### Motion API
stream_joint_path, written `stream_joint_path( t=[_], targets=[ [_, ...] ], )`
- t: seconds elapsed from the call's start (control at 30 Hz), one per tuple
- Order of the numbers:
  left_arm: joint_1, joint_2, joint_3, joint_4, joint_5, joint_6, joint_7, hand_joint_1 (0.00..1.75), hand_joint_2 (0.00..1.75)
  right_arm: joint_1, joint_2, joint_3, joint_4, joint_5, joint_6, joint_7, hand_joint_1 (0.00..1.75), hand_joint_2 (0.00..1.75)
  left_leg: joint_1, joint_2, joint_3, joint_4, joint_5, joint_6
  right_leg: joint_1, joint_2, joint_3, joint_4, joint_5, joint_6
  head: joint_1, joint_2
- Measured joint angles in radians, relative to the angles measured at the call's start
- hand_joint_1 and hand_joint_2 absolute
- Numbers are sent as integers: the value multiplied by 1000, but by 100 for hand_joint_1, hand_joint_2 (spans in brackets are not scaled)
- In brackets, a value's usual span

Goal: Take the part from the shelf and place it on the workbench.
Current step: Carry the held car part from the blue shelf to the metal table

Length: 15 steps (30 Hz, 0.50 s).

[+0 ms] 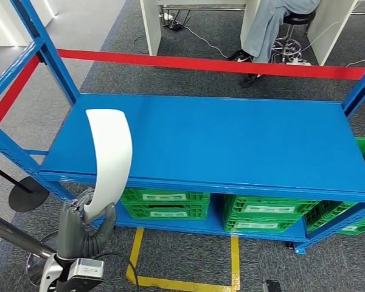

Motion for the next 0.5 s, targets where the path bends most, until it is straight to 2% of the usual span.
stream_joint_path(
  t=[0.07, 0.1, 0.13, 0.23, 0.27, 0.3, 0.37, 0.4, 0.43, 0.47, 0.5],
  targets=[
    [8, 0, -9, -12, 15, 18, -6, 175, 175, 2, 1, -6, 0, 1, 0, -5, 0, 175, -3, 1, 86, -146, 56, 14, 4, 0, -7, 0, 10, 3, 0, 0],
    [10, 0, -13, -18, 21, 24, -9, 175, 175, 4, 2, -9, 0, 1, 0, -7, 0, 175, -6, 1, 118, -203, 71, 19, 5, 0, -9, -1, 16, 7, 1, 0],
    [13, 1, -16, -23, 26, 29, -11, 175, 175, 5, 2, -12, 0, 2, 1, -8, 0, 175, -10, 2, 135, -240, 78, 23, 4, -1, -11, -2, 23, 13, 1, 0],
    [22, 2, -23, -31, 35, 36, -15, 175, 175, 11, 3, -18, 1, 4, 8, -10, 0, 175, -15, 3, 125, -262, 98, 30, 0, -3, -17, -9, 39, 34, -1, 0],
    [24, 2, -26, -32, 38, 38, -15, 175, 175, 13, 3, -20, 3, 4, 10, -11, 0, 175, -14, 4, 117, -268, 111, 35, -1, -2, -26, -2, 24, 39, 0, 0],
    [25, 2, -30, -33, 41, 41, -16, 175, 175, 15, 3, -21, 4, 4, 10, -11, 0, 175, -11, 4, 106, -275, 125, 41, -1, 1, -38, 22, -9, 43, 2, 0],
    [27, 2, -35, -33, 48, 45, -18, 175, 175, 16, 3, -23, 6, 4, 9, -12, 0, 175, -10, 5, 81, -278, 148, 49, -2, 5, -71, 126, -106, 49, 5, 0],
    [29, 2, -36, -33, 51, 46, -19, 175, 175, 16, 3, -25, 6, 4, 8, -12, 0, 175, -11, 5, 68, -277, 158, 50, -2, 6, -83, 189, -142, 51, 6, 0],
    [30, 2, -37, -33, 53, 47, -20, 175, 175, 16, 3, -27, 6, 4, 7, -12, 0, 175, -12, 6, 55, -276, 167, 50, -2, 6, -86, 235, -156, 54, 7, 0],
    [30, 3, -38, -33, 54, 49, -22, 175, 175, 17, 3, -30, 7, 4, 6, -12, 0, 175, -12, 6, 42, -274, 176, 49, -2, 6, -74, 252, -147, 56, 7, 0],
    [30, 3, -39, -33, 57, 51, -24, 175, 175, 17, 3, -33, 7, 4, 5, -13, 0, 175, -12, 6, 29, -271, 184, 47, -3, 6, -44, 232, -123, 57, 7, 0]
  ],
)
